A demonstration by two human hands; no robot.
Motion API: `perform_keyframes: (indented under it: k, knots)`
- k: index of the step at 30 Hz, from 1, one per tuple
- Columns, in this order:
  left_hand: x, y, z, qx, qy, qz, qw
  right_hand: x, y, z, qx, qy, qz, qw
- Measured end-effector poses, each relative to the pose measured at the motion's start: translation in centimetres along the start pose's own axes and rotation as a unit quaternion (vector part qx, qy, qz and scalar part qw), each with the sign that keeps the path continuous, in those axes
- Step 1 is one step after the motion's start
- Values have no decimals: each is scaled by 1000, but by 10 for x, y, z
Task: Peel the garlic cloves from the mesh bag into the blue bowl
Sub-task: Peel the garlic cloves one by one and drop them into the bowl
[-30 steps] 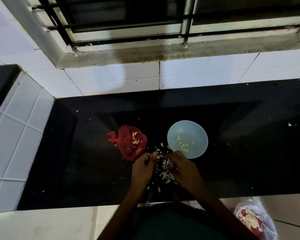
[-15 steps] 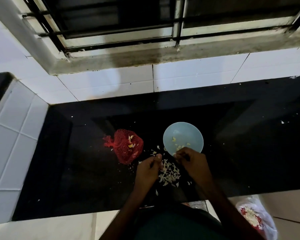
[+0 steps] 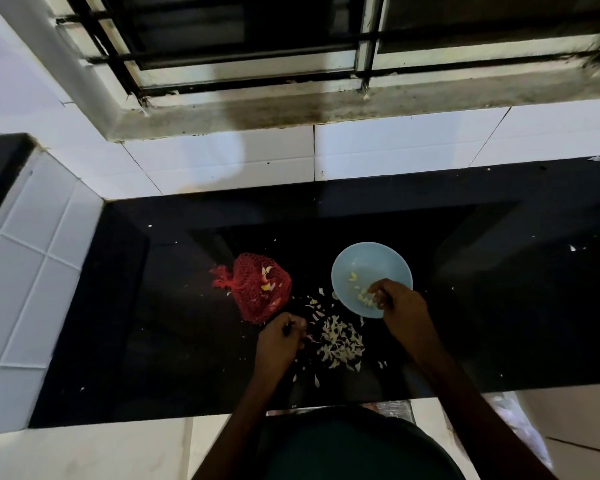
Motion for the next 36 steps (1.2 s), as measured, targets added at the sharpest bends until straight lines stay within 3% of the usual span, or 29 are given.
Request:
perform_keyframes:
  k: [6, 12, 24, 28, 32, 36]
  knots:
    - [4, -37, 53, -45, 58, 27, 997, 32, -50, -40, 14, -41, 118, 992]
    - [12, -66, 67, -73, 65, 69, 993, 32, -78, -109, 48, -155, 131, 978]
    - [12, -62, 61, -123, 32, 70, 989, 2, -125, -153, 104, -131, 155, 974]
    - [10, -57, 45, -144, -56, 46, 987, 17, -93, -139, 90, -134, 160, 974]
    - [16, -49, 19, -270, -119, -21, 955, 67, -48, -159, 130, -262, 213, 932]
    - [19, -36, 10, -325, -109, -78, 936, 83, -61, -150, 109, -154, 274, 943]
Point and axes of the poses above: each hand's wrist, its own x-axis away from the middle knuckle, its own z-axis out of the back of the hand, y = z × x, the point moved 10 cm from there along -x, towards the middle knuckle, and after that the axes turned 8 degrees about x, right-handed, at the moved point
